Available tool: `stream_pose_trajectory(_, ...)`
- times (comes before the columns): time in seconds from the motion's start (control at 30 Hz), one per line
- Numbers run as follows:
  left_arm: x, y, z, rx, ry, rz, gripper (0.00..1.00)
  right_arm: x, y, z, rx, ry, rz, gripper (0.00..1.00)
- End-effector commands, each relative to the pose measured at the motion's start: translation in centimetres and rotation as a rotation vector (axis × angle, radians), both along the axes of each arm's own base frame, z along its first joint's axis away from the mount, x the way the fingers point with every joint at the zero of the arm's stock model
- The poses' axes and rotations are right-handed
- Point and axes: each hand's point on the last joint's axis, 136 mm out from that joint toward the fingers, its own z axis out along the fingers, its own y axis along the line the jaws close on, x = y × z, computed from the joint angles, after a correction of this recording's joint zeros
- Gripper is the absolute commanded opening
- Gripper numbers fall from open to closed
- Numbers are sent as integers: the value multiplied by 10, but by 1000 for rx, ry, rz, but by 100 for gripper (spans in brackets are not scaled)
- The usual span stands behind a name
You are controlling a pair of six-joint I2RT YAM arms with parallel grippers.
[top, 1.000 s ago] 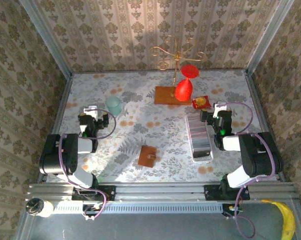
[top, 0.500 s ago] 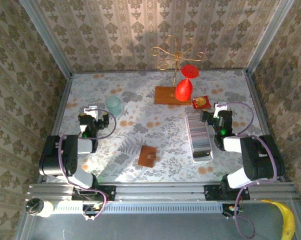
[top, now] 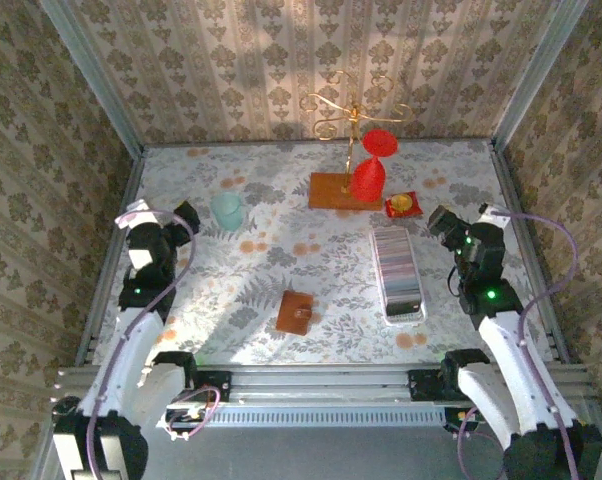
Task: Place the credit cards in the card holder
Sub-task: Pick up the card holder at the bottom-center of the table.
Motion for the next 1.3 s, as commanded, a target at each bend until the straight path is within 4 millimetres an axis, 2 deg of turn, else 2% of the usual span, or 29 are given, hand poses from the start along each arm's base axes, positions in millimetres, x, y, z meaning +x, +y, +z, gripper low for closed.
stream_pose_trajectory(0.0,-26,-28,-49,-272,144,-126,100,-27,31,-20,144,134,140,96)
stream_pose_trajectory(0.1,-39,-47,-51,-333,174,-222,100,-40,61,-21,230,208,290,89)
stream_pose_trajectory(0.23,-62,-71,-77,-356,335,-321,100,-58,105,-33,334,313,447,79)
stream_pose_trajectory(0.33,-77,-99,-92,-366,413,-431,100,-68,139,-41,284,347,533,74)
stream_pose_trajectory(0.43,-94,-127,-105,-305,450,-524,100,-78,176,-50,196,400,614,68)
stream_pose_trajectory(0.53,-112,-158,-112,-254,450,-637,100,-82,224,-59,192,415,725,48)
stream_pose_trajectory(0.6,-122,-173,-116,-257,452,-700,94,-87,258,-69,210,432,806,36)
stream_pose_trajectory(0.67,-132,-186,-120,-273,468,-764,80,-91,283,-85,216,470,846,31)
stream_pose_trajectory(0.73,-141,-197,-126,-309,498,-813,74,-93,299,-100,221,514,855,26)
stream_pose_trajectory(0.9,-160,-217,-145,-334,575,-882,67,-97,335,-126,215,568,899,17)
stream_pose_trajectory(1.03,-170,-228,-156,-296,613,-908,62,-92,344,-144,187,613,883,14)
stream_pose_trajectory(1.13,-172,-232,-162,-288,629,-912,54,-88,347,-149,174,620,870,14)
stream_pose_trajectory(1.27,-172,-233,-169,-295,632,-902,50,-85,350,-153,160,634,862,14)
